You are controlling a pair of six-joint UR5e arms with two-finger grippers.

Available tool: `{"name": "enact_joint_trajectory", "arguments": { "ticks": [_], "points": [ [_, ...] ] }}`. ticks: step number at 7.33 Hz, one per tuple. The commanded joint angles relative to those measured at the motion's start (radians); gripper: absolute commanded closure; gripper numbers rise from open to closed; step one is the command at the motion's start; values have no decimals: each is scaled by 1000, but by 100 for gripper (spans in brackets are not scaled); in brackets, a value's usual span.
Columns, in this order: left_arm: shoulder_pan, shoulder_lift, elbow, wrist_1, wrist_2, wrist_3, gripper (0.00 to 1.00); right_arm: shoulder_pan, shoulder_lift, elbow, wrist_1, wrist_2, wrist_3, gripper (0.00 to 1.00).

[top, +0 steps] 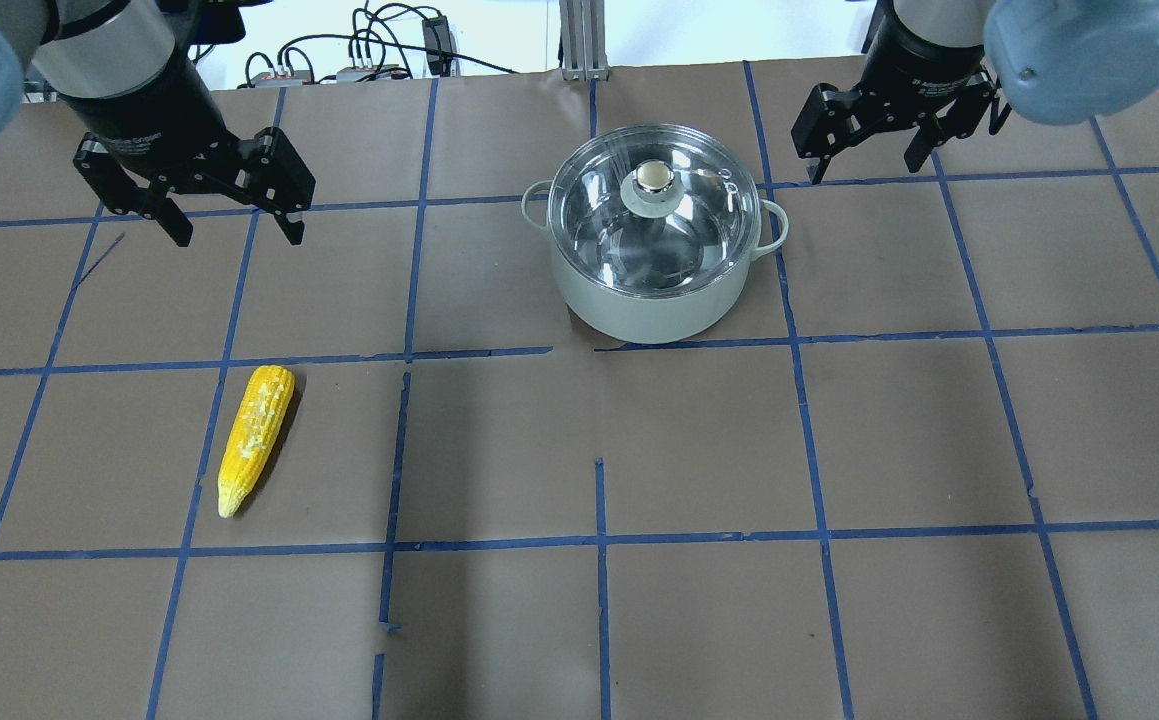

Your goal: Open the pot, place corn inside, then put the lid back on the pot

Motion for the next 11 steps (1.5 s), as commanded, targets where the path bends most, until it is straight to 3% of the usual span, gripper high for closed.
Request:
{"name": "enact_joint_trajectory", "arguments": {
  "ticks": [1,4,6,9,11],
  "points": [
    [-5,-25,1,2,-1,1,0,0,-1,2,-4,2,0,0],
    [-8,-16,-2,2,-2,0,0,3,-1,0,-7,2,11,0],
    [-8,1,-11,2,-2,1,0,108,31,-18,-60,-5,151,0],
    [-6,21,-19,2,-1,1,0,239,261,-249,-64,-21,230,0],
    [-8,22,-19,1,-1,1,0,271,330,-281,-70,-17,268,0]
  ]
}}
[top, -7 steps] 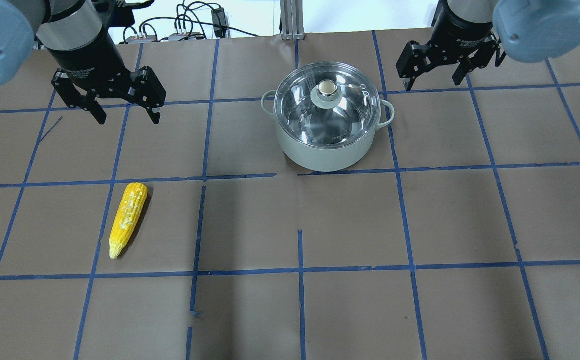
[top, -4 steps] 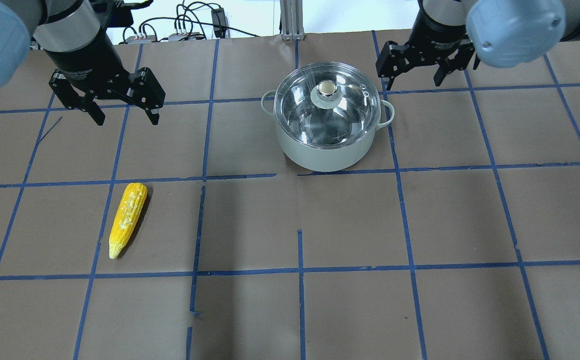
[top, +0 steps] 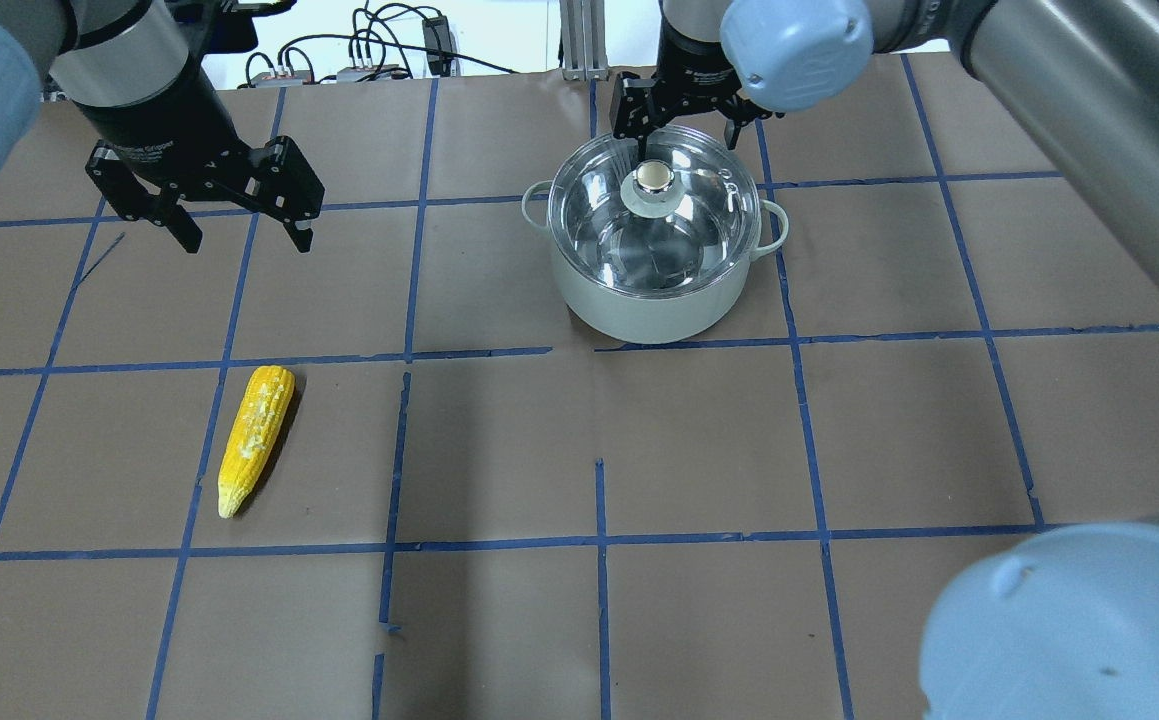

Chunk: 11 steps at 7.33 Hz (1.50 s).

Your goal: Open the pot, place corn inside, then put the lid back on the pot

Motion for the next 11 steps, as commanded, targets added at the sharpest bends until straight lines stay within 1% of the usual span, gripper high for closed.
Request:
{"name": "enact_joint_trajectory", "arguments": {
  "ticks": [1,2,3,4,5,6,7,8,9,11],
  "points": [
    [-1,1,0,-1,0,0,0,19,66,-31,-33,1,22,0],
    [-1,1,0,-1,0,1,0,20,70,-26,-50,1,25,0],
    [-1,1,1,-5,2,3,0,21,71,-18,-48,1,27,4],
    [-1,1,1,-2,0,17,0,21,76,-18,-48,1,24,14],
    [-1,1,1,-2,0,17,0,19,89,-24,-46,1,22,37],
    [-1,0,1,-2,2,17,0,19,91,-29,-38,-1,22,52],
    [-1,0,0,-4,2,17,0,16,91,-31,-31,-2,19,67],
    [-1,0,0,-4,2,17,0,16,88,-37,-8,-2,14,75],
    [-1,0,0,-4,2,17,0,14,83,-38,3,-1,14,77],
    [1,0,7,-4,2,17,0,8,64,-61,64,4,13,78]
  ]
}}
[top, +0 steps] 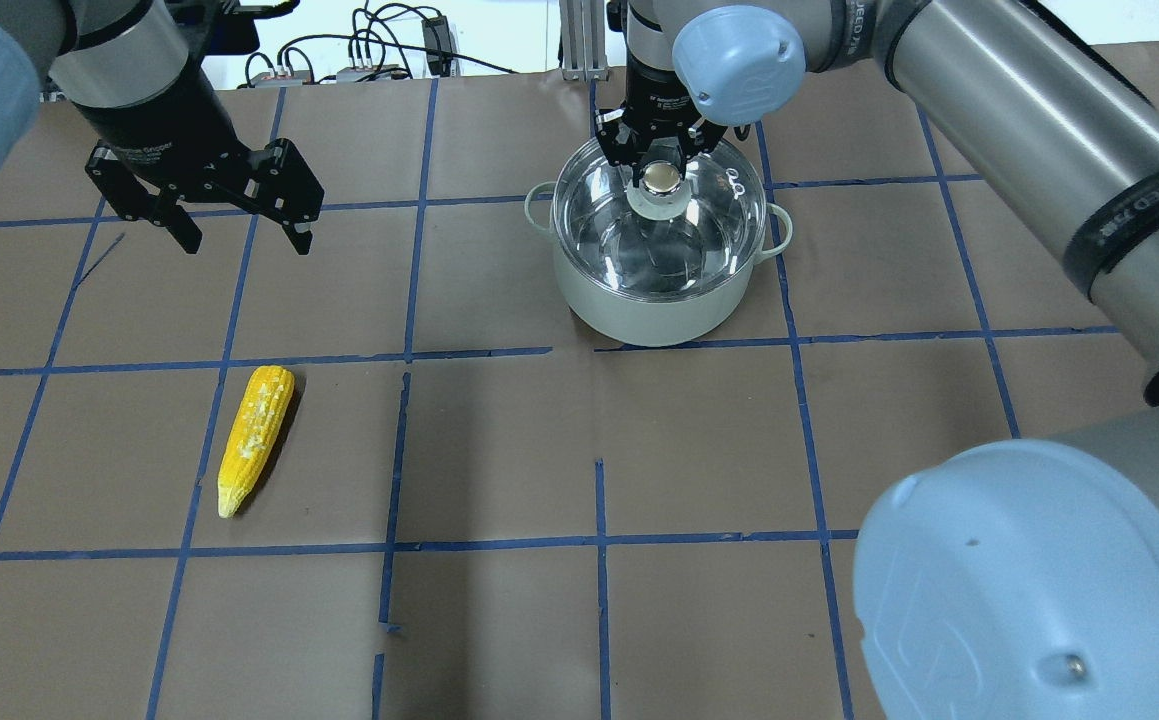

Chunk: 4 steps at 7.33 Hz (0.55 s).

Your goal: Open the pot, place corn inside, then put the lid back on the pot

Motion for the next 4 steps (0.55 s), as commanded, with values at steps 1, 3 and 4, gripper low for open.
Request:
{"name": "enact_joint_trajectory", "arguments": {
  "ticks": [1,3,4],
  "points": [
    [1,0,16,-5,0,2,0,-12,-17,-51,93,5,-2,78],
    [13,15,19,-8,1,2,0,-24,-17,-101,196,0,-10,78],
    [18,18,19,-3,0,3,0,-26,-17,-101,204,-1,-15,78]
  ]
}}
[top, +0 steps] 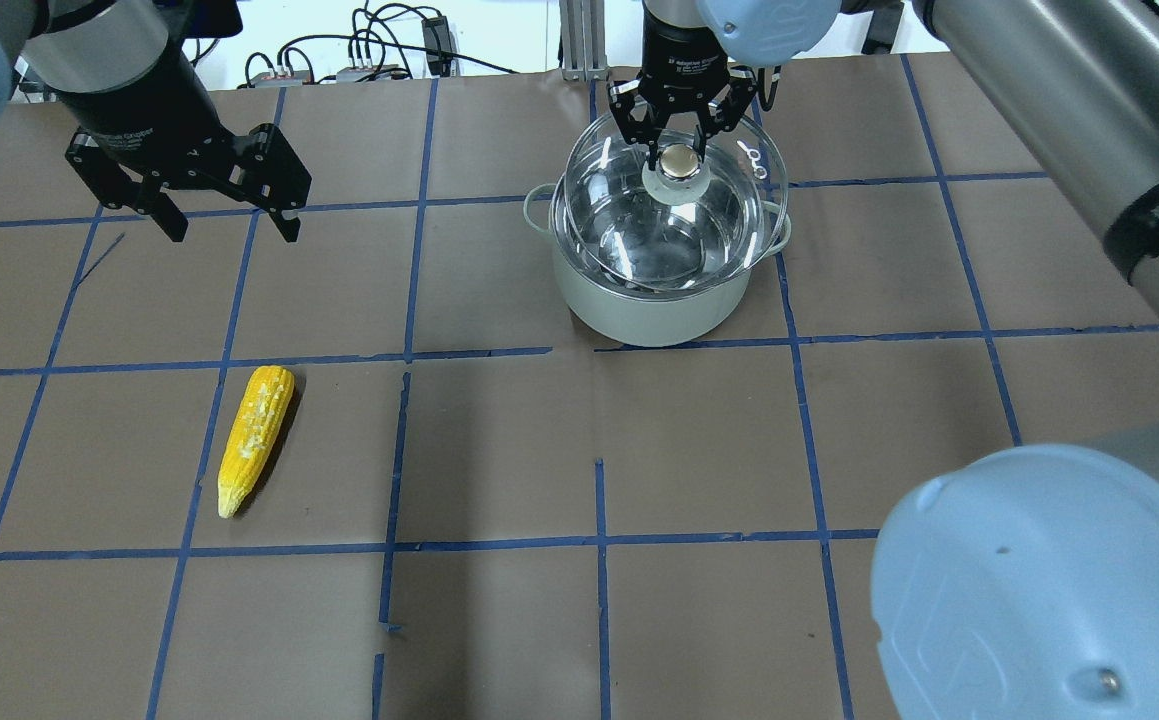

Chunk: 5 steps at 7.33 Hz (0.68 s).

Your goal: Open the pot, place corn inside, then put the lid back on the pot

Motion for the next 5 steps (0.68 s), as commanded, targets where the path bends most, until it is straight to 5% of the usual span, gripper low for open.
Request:
{"name": "enact_joint_trajectory", "arguments": {
  "ticks": [1,4,5],
  "points": [
    [24,-11,-9,12,-4,41,0,-9,-2,-11,52,-4,-28,78],
    [234,-74,-137,43,-16,275,0,-137,-85,26,152,2,-241,80],
    [241,-80,-214,157,-14,291,0,-156,-109,47,152,4,-257,80]
  ]
}}
